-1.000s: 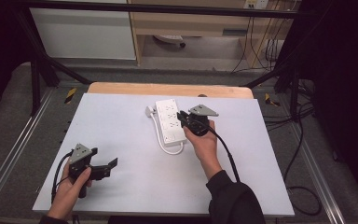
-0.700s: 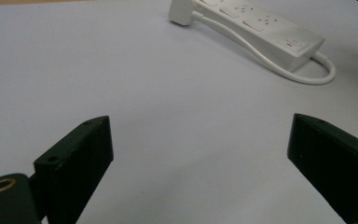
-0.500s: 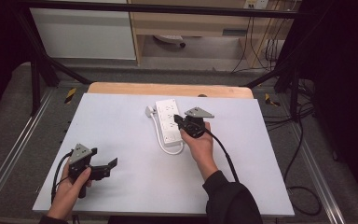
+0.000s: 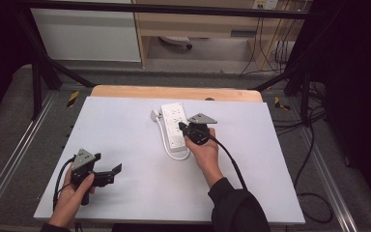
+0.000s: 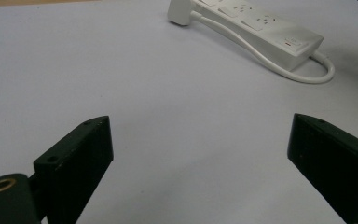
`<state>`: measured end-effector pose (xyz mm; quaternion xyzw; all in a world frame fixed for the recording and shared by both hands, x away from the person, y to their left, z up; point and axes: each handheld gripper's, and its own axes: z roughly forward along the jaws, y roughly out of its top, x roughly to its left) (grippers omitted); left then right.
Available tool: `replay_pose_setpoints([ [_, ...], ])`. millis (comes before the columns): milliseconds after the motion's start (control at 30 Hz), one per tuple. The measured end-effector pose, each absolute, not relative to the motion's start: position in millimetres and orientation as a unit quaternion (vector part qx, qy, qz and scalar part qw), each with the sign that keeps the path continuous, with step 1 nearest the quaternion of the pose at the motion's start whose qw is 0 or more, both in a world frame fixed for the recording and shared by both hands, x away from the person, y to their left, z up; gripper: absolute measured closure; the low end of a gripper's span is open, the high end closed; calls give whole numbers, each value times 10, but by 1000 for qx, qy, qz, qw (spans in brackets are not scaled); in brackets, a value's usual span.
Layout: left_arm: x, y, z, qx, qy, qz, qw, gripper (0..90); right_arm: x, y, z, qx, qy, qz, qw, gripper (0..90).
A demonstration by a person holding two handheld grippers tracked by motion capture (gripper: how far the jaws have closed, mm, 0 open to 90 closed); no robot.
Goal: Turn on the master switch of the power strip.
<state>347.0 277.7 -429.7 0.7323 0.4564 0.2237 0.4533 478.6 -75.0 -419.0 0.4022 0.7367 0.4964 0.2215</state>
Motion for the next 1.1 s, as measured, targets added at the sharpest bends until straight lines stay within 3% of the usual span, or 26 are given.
replay_pose_setpoints([
  [1100, 3466, 2772, -4300, 735, 454, 226, 451, 67, 4659, -590, -4387, 393, 767, 469, 196, 900],
])
